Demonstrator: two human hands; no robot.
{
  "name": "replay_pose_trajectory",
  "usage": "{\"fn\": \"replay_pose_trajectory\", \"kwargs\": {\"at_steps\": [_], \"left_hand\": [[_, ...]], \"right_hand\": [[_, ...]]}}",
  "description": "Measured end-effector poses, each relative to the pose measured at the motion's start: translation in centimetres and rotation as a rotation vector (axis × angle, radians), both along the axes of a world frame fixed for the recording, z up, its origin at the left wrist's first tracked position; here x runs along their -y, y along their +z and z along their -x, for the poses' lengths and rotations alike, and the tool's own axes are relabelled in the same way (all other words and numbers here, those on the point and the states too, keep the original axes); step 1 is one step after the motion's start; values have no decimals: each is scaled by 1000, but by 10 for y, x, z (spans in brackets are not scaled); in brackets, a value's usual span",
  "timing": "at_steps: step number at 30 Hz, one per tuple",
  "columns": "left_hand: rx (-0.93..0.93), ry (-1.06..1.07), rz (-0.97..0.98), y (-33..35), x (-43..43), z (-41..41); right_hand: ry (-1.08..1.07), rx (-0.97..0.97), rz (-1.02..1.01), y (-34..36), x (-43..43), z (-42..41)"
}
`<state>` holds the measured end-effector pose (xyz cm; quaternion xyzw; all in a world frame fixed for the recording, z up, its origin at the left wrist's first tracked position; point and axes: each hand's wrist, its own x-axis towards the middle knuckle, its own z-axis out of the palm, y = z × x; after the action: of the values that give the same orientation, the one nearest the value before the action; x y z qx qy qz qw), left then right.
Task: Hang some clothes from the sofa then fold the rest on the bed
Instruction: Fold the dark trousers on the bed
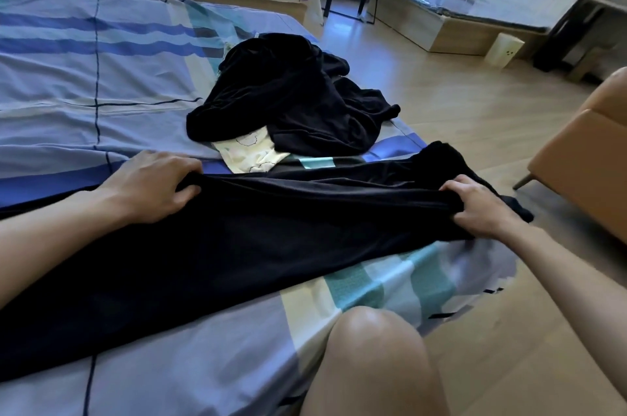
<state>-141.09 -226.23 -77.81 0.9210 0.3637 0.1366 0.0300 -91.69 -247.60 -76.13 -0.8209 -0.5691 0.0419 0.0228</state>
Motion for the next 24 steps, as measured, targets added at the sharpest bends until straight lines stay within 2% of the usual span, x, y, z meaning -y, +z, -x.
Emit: {"fn": "replay_pose_trajectory", "kwargs": {"at_steps": [3, 6, 10, 13, 16, 19, 24], "left_hand": [[-3, 48, -18, -2, -2, 5], [45, 103, 27, 0, -4, 9], [246, 126, 180, 11, -12, 11], [348, 113, 375, 21, -21, 15], [505, 84, 583, 28, -28, 24], [599, 46, 746, 33, -32, 32], [584, 24, 902, 44, -34, 37]], "right_hand": [[-112, -46, -113, 9, 1, -26], [-219, -195, -302, 18, 1, -50], [-279, -491, -475, 43, -5, -56], [-284, -618, -569, 67, -10, -54], [-280, -571, -625, 87, -12, -57], [-266, -400, -625, 104, -11, -58], [-263, -173, -590, 123, -7, -62]]}}
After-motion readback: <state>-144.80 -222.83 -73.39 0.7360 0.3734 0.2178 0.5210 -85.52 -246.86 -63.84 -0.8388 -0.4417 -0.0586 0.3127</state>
